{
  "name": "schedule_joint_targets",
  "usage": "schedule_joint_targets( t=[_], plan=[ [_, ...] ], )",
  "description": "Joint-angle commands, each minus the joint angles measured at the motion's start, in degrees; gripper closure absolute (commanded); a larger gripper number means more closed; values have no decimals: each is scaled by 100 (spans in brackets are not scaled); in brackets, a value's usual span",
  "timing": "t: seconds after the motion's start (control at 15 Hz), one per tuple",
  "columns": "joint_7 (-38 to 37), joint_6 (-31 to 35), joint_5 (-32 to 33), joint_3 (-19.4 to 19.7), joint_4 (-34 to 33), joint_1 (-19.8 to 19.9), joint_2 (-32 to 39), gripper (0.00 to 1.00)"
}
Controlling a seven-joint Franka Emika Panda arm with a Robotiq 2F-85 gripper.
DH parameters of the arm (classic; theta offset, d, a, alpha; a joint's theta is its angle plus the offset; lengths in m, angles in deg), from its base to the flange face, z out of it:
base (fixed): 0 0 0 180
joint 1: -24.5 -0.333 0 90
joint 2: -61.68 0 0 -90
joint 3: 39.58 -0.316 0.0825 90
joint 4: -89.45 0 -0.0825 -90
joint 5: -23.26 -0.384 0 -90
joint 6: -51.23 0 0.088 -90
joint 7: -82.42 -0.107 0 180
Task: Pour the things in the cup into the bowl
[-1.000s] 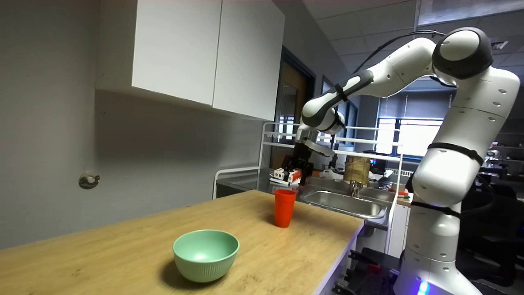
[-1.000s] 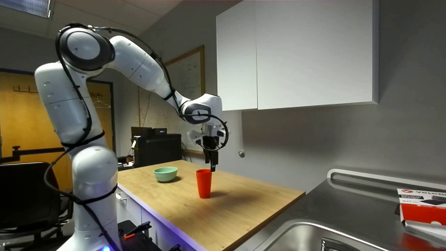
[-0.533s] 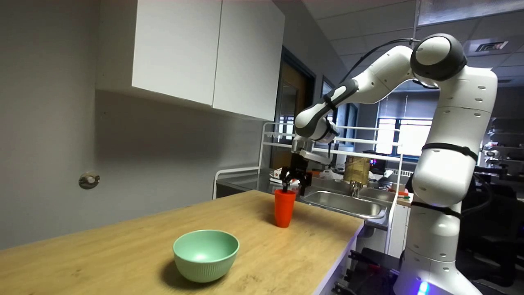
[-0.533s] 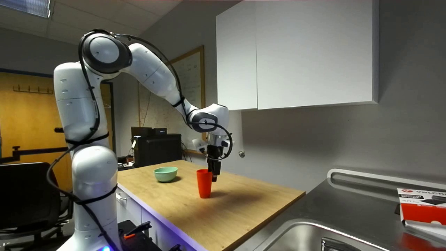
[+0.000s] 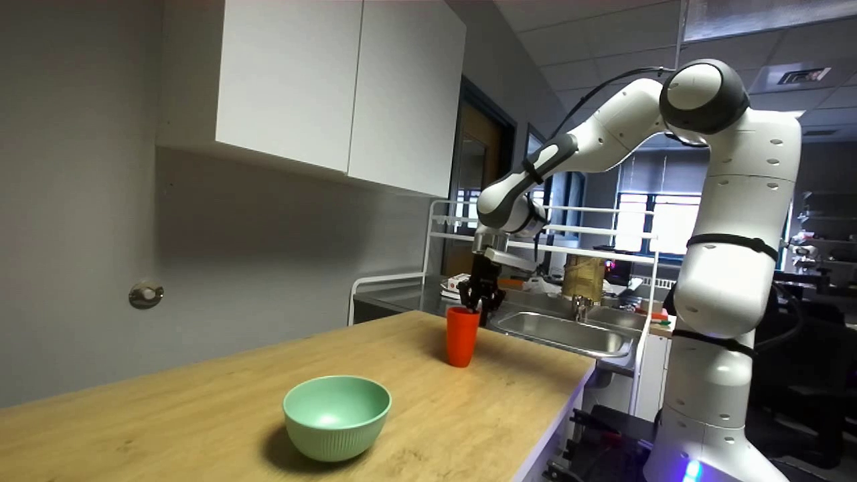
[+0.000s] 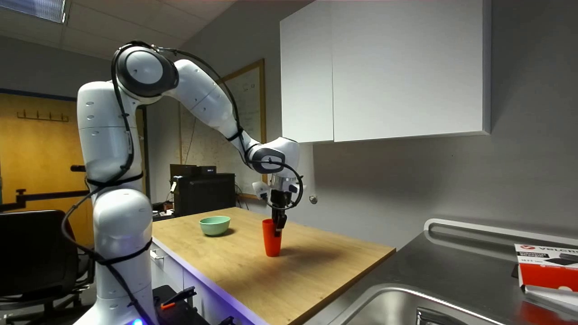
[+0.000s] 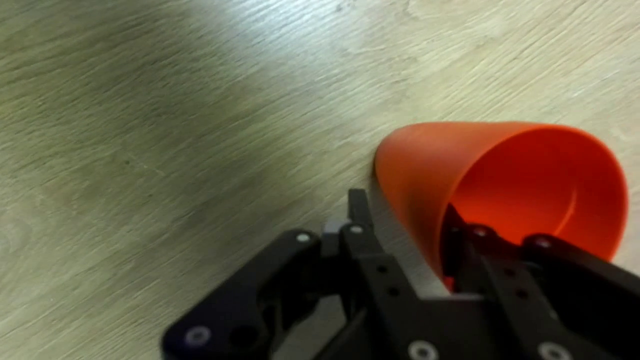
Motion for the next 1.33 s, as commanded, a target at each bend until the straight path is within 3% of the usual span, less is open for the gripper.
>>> schedule_joint_targets(
  t=[0.0,0.13,0.47,1.27],
  plan=[
    [-278,-114,140,-70,-155,-48,-40,95],
    [-379,-103,202,-147,-185,-104,-106,100],
    [-946,-131,762,-528,-355,-361,-294,98],
    [-2681,-875,2924,-2079,-1010,-1341,-220,98]
  ],
)
